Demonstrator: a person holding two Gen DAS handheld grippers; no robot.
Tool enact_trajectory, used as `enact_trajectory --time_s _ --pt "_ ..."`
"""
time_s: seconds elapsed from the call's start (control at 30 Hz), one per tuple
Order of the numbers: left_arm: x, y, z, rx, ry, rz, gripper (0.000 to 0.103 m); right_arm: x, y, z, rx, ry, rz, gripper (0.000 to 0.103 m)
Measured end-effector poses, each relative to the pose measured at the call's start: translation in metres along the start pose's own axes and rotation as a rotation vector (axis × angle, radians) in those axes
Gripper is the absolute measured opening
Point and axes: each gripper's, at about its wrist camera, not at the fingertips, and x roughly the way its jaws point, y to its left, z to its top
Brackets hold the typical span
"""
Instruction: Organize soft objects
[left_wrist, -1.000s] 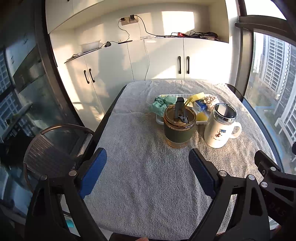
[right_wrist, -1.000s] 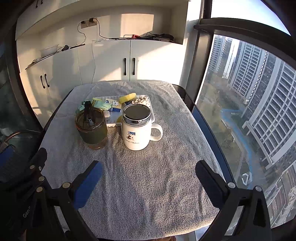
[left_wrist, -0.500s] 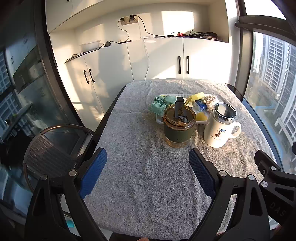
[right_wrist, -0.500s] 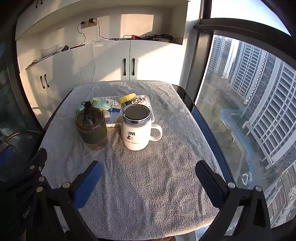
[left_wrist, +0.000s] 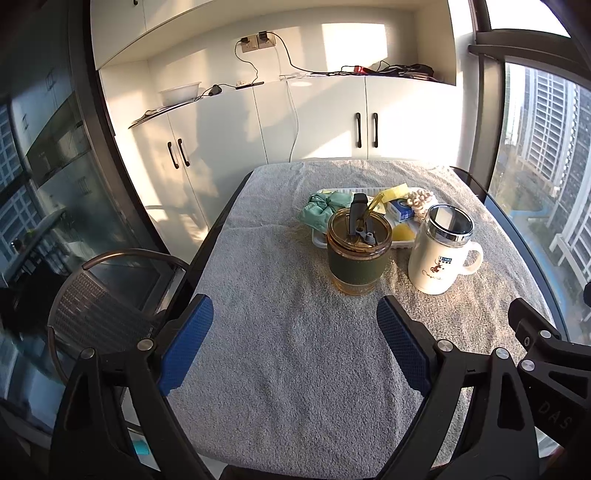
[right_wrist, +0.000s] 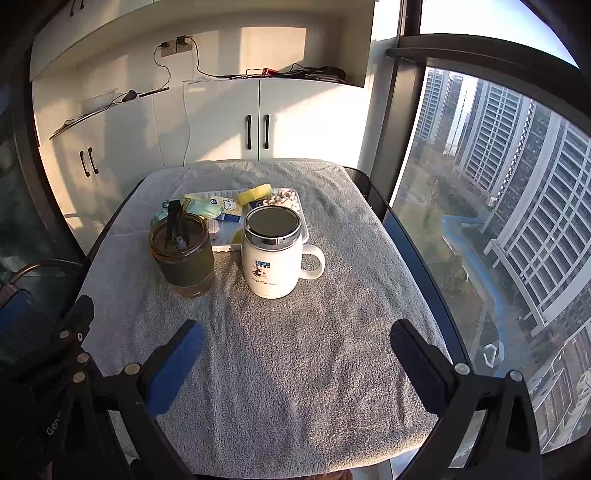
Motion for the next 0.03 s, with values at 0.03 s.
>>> enact_trajectory --time_s 0.03 --pt "0.0002 -0.0003 -0.0003 0.001 -0.003 0.002 0.09 0.0003 0.0001 -0.0002 0.0 0.001 -0.001 0.103"
